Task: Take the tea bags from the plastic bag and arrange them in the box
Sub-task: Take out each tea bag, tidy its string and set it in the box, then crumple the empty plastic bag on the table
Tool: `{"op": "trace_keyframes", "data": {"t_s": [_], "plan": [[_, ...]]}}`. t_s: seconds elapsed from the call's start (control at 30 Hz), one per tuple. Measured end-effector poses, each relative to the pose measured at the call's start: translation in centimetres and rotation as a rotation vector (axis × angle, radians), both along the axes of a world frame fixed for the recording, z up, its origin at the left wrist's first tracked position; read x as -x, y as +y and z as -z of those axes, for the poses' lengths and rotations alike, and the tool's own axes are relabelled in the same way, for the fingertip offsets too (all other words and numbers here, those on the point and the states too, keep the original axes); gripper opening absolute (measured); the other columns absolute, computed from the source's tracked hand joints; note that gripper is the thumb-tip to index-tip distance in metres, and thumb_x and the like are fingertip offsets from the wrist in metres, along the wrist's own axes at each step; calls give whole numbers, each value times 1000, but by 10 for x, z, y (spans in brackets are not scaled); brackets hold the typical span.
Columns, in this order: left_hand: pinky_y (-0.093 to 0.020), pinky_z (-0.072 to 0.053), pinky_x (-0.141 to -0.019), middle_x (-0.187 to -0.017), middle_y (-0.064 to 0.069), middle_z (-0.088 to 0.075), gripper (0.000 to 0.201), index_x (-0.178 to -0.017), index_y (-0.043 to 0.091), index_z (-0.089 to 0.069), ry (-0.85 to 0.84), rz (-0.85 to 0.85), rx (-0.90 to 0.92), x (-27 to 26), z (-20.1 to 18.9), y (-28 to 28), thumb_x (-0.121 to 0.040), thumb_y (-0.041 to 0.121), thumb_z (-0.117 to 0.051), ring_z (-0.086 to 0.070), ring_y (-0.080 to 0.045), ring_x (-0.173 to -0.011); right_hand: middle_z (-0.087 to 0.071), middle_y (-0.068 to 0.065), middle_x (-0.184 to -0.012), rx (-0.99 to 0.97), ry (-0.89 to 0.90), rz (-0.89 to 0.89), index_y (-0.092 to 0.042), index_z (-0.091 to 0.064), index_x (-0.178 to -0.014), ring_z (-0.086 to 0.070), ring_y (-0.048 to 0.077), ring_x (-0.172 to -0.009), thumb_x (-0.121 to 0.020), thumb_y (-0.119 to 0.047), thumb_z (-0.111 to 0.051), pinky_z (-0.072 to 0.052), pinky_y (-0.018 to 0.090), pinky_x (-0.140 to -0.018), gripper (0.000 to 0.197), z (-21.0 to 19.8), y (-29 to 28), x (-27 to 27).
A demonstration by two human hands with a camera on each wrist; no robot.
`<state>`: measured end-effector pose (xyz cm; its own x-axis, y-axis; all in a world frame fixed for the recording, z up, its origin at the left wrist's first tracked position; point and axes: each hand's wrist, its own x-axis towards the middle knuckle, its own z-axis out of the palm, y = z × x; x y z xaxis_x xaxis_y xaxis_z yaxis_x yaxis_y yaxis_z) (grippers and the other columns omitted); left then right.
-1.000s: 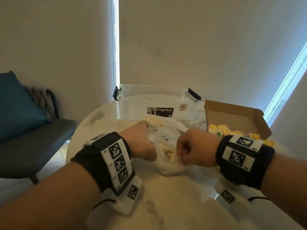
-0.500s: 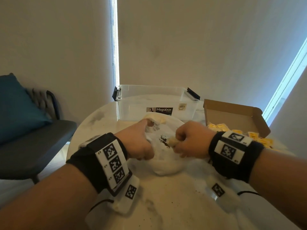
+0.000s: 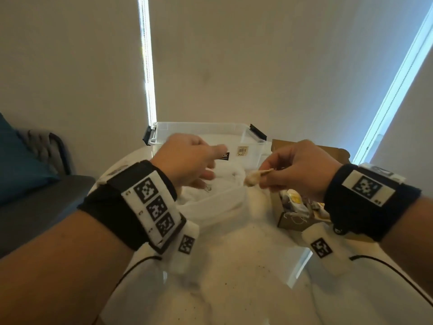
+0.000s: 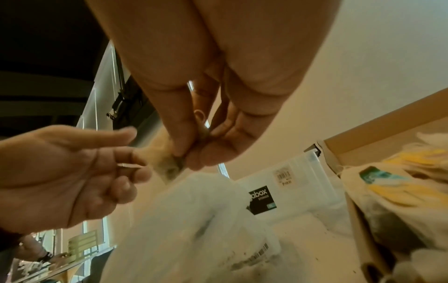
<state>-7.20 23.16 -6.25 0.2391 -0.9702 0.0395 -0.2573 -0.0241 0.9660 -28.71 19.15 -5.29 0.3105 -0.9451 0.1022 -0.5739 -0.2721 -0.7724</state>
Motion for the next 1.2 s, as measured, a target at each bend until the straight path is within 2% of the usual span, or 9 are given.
{"op": "trace_keyframes", "data": {"t_s": [0.1,0.2,0.33,0.53,0.63,0.8,0.93,1.03,1.2], "plan": [[-35,-57,-57,-101,-22,-69,55,-109,0,-60,441,222,-354,30,-9,2,-94,53,-57,-72,-35,-80,-78,-9,-86,123,1,-35,-25,-82,-85,-72,10,-84,-74,-17,-86,-58,26,-79,15,-6,2,7],[-36,-61,-61,-111,-24,-66,47,-119,2,-61,655,383,-380,55,-3,4,-94,42,-59,-72,-37,-87,-78,-10,-93,154,-11,-121,-23,-82,-87,-72,8,-91,-77,-4,-80,-57,30,-84,22,-12,6,16],[-27,-57,-56,-94,-15,-67,28,-119,2,-63,655,337,-227,81,13,-2,-92,8,-65,-72,-25,-76,-76,-16,-97,170,-5,-132,-16,-82,-81,-69,-2,-94,-79,7,-72,-54,16,-76,25,-17,7,33],[-26,-56,-53,-80,-10,-73,18,-106,5,-66,657,285,-101,110,30,-6,-90,13,-69,-72,-20,-70,-74,12,-99,59,-180,-17,-5,-72,-103,-71,18,-82,-85,-3,-74,-60,25,-67,18,-17,8,50],[-27,-57,-58,-89,-7,-77,16,-105,11,-68,694,297,-107,126,32,-6,-90,15,-69,-73,-19,-76,-77,3,-88,18,2,4,-14,-77,-96,-69,8,-72,-87,-25,-75,-54,24,-62,14,-18,8,61],[-30,-58,-60,-100,-9,-74,21,-109,10,-69,592,349,-157,145,33,-4,-89,14,-72,-73,-23,-81,-76,-6,-75,116,80,24,-17,-76,-91,-69,2,-62,-91,-22,-71,-45,7,-50,7,-22,5,85],[-28,-56,-55,-101,-14,-73,27,-110,11,-65,427,339,-165,132,37,-2,-85,5,-73,-75,-26,-82,-76,-6,-76,29,220,85,-16,-70,-96,-71,8,-60,-95,-19,-67,-50,13,-52,5,-14,-10,109],[-27,-54,-53,-88,-7,-75,21,-105,10,-68,370,305,-130,114,38,4,-84,6,-72,-73,-23,-75,-75,-8,-76,-25,415,70,-17,-71,-97,-71,8,-62,-96,-19,-66,-55,23,-68,6,0,-25,123],[-29,-52,-54,-93,-8,-74,16,-101,10,-70,362,293,-105,96,41,17,-85,7,-71,-72,-25,-78,-69,-7,-77,-85,546,69,-20,-69,-108,-64,6,-63,-98,-21,-63,-49,19,-65,12,18,-40,121]]}}
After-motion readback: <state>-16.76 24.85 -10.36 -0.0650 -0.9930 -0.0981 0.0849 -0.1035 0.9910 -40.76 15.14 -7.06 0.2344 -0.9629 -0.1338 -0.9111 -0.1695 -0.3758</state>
